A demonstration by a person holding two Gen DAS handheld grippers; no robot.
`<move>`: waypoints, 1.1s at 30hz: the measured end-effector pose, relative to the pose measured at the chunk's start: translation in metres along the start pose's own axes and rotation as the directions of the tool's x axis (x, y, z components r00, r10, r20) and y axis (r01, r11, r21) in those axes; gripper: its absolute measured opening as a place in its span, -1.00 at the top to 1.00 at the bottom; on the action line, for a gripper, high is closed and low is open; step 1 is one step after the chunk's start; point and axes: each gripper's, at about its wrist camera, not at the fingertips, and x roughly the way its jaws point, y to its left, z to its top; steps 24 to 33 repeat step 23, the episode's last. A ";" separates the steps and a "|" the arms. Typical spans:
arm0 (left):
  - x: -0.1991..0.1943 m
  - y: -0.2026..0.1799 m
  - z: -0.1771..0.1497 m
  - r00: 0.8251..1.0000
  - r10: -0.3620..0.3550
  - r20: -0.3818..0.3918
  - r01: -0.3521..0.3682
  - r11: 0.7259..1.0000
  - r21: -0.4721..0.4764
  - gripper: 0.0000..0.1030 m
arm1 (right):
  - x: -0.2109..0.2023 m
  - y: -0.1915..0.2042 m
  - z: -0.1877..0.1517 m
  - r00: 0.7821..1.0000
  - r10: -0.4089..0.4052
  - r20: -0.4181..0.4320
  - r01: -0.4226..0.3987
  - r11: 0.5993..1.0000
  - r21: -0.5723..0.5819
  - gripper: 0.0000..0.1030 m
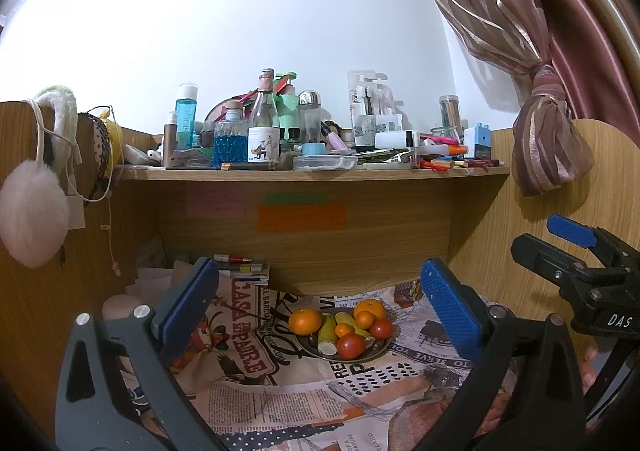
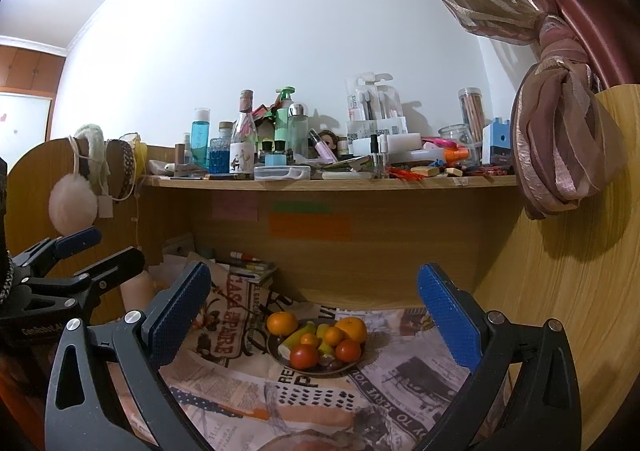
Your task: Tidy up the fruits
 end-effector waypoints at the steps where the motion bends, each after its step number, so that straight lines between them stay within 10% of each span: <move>1: 0.000 0.000 0.000 1.000 -0.002 -0.001 0.002 1.000 0.002 -1.00 | 0.000 0.000 0.000 1.000 -0.001 0.001 0.001 1.000 -0.001 -1.00; 33: 0.003 -0.001 -0.002 0.999 -0.027 -0.023 0.027 1.000 0.004 -1.00 | 0.002 -0.004 -0.004 1.000 -0.015 -0.006 0.015 1.000 -0.005 -1.00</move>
